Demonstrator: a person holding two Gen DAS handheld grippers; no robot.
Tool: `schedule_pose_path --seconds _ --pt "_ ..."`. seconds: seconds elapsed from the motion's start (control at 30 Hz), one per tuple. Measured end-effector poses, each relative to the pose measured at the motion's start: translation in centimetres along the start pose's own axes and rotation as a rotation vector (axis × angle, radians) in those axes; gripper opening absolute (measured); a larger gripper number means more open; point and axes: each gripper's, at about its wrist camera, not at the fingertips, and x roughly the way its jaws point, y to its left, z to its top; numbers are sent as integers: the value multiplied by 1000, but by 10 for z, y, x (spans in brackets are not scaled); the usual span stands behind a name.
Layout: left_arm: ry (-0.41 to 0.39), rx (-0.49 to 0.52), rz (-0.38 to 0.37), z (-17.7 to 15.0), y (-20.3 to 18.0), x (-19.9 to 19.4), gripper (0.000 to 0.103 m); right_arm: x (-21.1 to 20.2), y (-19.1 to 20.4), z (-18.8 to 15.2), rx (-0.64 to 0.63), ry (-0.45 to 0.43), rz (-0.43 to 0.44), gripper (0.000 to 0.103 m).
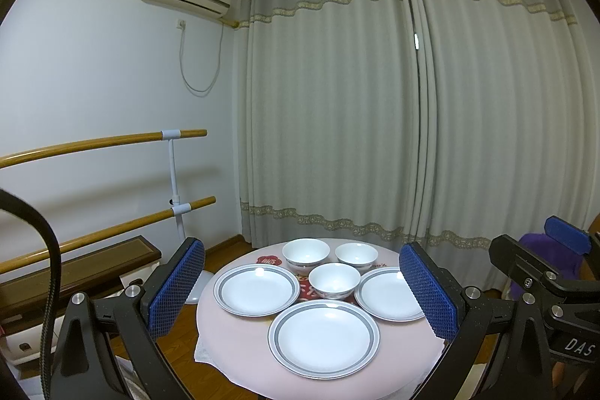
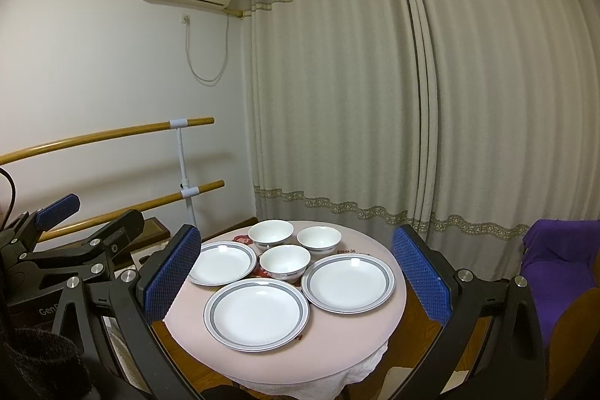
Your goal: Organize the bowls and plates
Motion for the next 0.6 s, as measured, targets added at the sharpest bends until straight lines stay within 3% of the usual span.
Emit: schedule_pose_path --seconds 0.6 --pt "-8 4 0 -3 1 -1 102 0 -1 0 2 -2 0 103"
